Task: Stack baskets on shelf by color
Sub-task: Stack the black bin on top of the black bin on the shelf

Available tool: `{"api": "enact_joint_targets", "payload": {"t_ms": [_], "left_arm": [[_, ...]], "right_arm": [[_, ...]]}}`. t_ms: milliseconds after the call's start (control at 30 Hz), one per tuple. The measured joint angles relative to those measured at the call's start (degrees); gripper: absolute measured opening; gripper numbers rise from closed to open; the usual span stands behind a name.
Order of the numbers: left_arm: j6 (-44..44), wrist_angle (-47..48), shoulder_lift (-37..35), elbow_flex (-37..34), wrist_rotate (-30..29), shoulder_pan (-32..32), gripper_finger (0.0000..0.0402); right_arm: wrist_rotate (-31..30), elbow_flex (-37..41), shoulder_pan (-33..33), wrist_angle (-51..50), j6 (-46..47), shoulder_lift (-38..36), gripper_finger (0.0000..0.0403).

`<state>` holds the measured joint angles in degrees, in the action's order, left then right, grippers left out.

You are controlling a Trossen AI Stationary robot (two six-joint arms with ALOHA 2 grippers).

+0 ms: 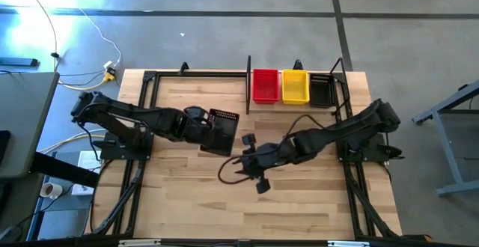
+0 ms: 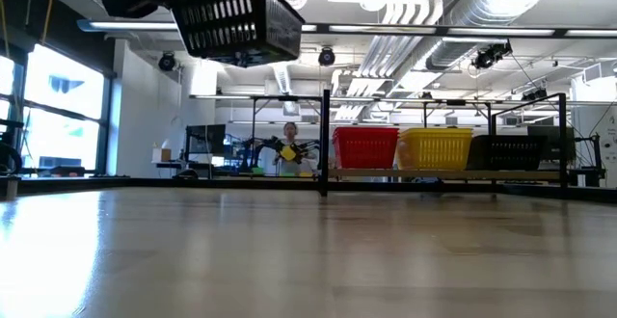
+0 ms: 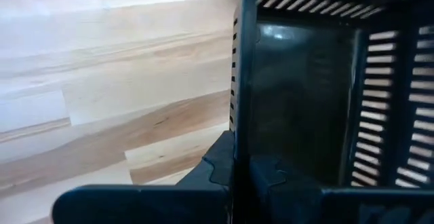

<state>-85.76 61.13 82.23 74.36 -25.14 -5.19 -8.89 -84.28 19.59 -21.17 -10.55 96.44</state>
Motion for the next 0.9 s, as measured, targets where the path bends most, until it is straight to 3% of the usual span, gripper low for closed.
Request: {"api": "enact_joint_targets", "payload": {"t_ms": [233,600,900], "left_arm": [[0.4,0.0,3.6,0.0,-1.0,0.0,0.0],[4.6,-7.9,4.6,0.0,-1.0,2.4,0.0],[8.1,-13.1,4.6,0.0,0.1,4.2,0.0]], "right_arm": [[-4.5,-1.7,-0.2,0.4,-4.9,3.0,0.011],[-4.5,-1.7,-2.5,0.3,-5.0,4.2,0.011],[-5.4,-1.7,-5.0,-3.8,0.1,4.2,0.011]]}}
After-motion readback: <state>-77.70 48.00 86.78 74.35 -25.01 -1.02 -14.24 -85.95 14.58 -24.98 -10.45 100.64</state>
